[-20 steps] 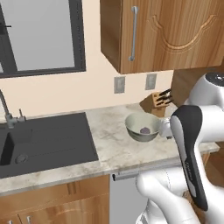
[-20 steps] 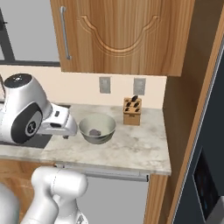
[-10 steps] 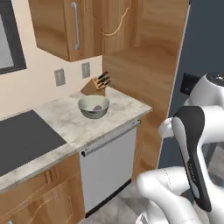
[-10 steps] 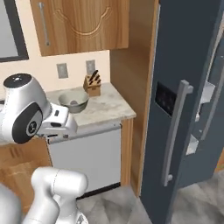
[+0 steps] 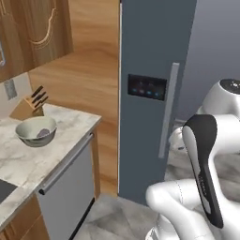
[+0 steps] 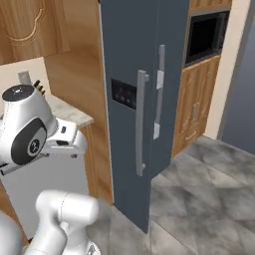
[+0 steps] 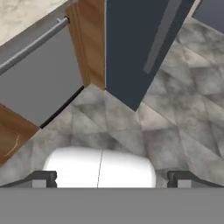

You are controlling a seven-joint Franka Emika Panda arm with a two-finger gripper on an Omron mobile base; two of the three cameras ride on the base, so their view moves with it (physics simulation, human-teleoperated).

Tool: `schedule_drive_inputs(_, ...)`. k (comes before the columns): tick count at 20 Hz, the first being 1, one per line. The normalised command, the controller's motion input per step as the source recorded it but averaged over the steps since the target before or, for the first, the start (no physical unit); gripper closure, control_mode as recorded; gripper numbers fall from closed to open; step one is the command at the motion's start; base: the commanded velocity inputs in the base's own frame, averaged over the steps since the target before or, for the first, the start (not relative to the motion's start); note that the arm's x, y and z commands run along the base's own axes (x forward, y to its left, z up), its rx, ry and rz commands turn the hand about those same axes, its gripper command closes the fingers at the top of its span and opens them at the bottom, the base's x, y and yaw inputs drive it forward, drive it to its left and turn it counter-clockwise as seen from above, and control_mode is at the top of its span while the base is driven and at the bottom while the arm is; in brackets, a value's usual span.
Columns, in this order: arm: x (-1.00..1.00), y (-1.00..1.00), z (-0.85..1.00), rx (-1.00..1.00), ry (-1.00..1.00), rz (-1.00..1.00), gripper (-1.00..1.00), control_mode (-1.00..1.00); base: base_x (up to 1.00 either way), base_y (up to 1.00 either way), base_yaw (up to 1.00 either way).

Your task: Take the eggplant, chicken drumstick, and garlic from the freezer and place them in the bowl on the counter.

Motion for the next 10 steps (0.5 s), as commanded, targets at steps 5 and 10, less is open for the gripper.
schedule_drive_inputs(5,0.00,0.00,0.00,0.00,0.00,0.00,-1.00,1.00,0.22,-0.50,-0.36)
schedule_drive_inputs(10,0.00,0.00,0.00,0.00,0.00,0.00,-1.00,1.00,0.15,-0.95,-0.08)
